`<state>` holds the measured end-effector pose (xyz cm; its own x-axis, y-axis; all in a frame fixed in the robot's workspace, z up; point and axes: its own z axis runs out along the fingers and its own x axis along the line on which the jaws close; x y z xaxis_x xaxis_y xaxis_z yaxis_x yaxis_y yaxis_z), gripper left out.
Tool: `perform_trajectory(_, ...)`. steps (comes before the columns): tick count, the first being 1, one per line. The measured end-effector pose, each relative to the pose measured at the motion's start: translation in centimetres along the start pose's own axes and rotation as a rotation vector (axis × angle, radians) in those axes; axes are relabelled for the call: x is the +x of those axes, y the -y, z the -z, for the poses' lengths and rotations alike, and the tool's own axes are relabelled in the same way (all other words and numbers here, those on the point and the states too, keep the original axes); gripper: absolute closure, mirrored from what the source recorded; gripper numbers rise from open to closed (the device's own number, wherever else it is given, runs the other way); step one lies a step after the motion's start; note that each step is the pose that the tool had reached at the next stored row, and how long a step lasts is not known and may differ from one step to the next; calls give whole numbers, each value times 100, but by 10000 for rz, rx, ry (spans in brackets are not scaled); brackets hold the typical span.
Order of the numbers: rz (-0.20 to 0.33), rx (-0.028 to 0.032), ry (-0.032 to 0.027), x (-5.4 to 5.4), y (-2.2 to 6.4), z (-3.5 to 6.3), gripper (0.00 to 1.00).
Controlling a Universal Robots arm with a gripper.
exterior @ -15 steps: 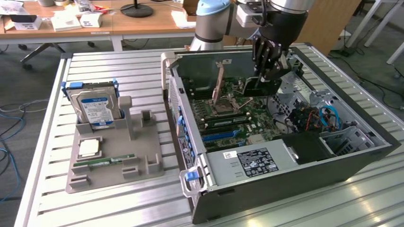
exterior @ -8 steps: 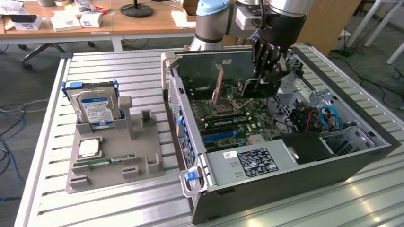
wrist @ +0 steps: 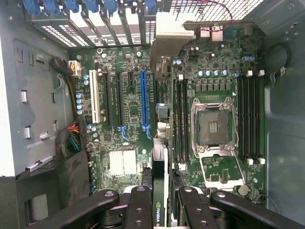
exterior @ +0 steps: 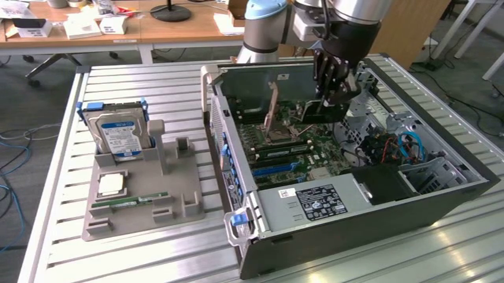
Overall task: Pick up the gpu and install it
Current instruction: 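Insert the gpu into the slot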
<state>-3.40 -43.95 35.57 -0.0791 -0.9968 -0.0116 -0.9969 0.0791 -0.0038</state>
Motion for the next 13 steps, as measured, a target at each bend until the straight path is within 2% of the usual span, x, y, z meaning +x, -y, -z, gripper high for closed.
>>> perform_trajectory(13, 0, 0, 0, 1, 0, -98, 74)
